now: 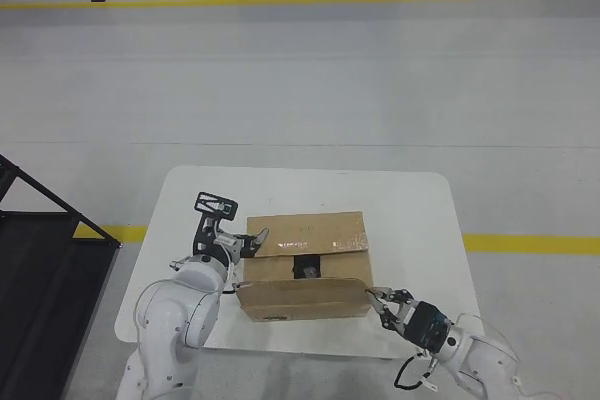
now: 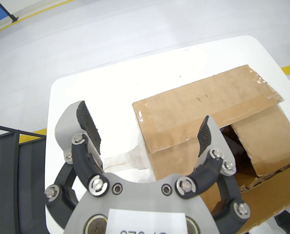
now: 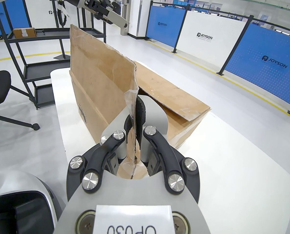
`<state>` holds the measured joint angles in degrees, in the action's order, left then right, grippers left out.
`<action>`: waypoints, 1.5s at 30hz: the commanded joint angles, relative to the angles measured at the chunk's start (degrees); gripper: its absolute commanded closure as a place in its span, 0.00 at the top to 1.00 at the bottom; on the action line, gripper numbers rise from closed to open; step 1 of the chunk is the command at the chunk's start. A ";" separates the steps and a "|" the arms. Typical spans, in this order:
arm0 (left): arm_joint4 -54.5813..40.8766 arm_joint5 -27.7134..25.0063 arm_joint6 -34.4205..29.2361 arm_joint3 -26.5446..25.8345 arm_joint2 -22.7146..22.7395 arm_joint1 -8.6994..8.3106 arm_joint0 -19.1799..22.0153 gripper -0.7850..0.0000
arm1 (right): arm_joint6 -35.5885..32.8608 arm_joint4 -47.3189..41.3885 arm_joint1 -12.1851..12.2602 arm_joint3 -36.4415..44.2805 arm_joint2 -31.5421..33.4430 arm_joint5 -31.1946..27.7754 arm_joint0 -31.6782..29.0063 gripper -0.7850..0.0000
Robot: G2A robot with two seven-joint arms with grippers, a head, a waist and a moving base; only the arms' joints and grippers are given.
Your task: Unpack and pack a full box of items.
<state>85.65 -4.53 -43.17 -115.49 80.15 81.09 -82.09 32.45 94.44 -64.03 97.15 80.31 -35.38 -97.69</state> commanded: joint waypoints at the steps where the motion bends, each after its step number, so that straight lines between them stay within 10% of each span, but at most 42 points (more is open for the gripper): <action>1: -0.04 0.05 0.04 0.00 0.07 0.00 -0.03 1.00 | 0.57 0.14 0.06 -0.28 -0.04 0.36 -0.21 0.00; 12: -1.66 0.77 0.25 0.70 0.08 0.04 -0.15 1.00 | 0.15 0.25 0.05 -0.09 -0.22 0.59 -0.12 0.00; 26: -6.65 -3.57 -20.34 1.67 -3.27 -0.41 6.00 1.00 | 5.11 11.08 1.42 1.90 -0.18 2.84 -1.51 0.00; 34: -10.37 -9.09 -30.68 0.57 -5.88 -0.83 8.02 1.00 | 8.65 10.83 2.08 2.06 1.20 2.60 -2.18 0.31; 45: -16.13 -17.43 -39.15 0.16 -5.92 -2.06 9.96 1.00 | 12.63 3.74 3.03 1.87 5.68 -1.83 -1.62 0.38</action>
<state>69.86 -21.73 -82.07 -115.25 74.13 79.13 -72.15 44.87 99.20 -61.03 99.07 85.63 -36.89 -99.32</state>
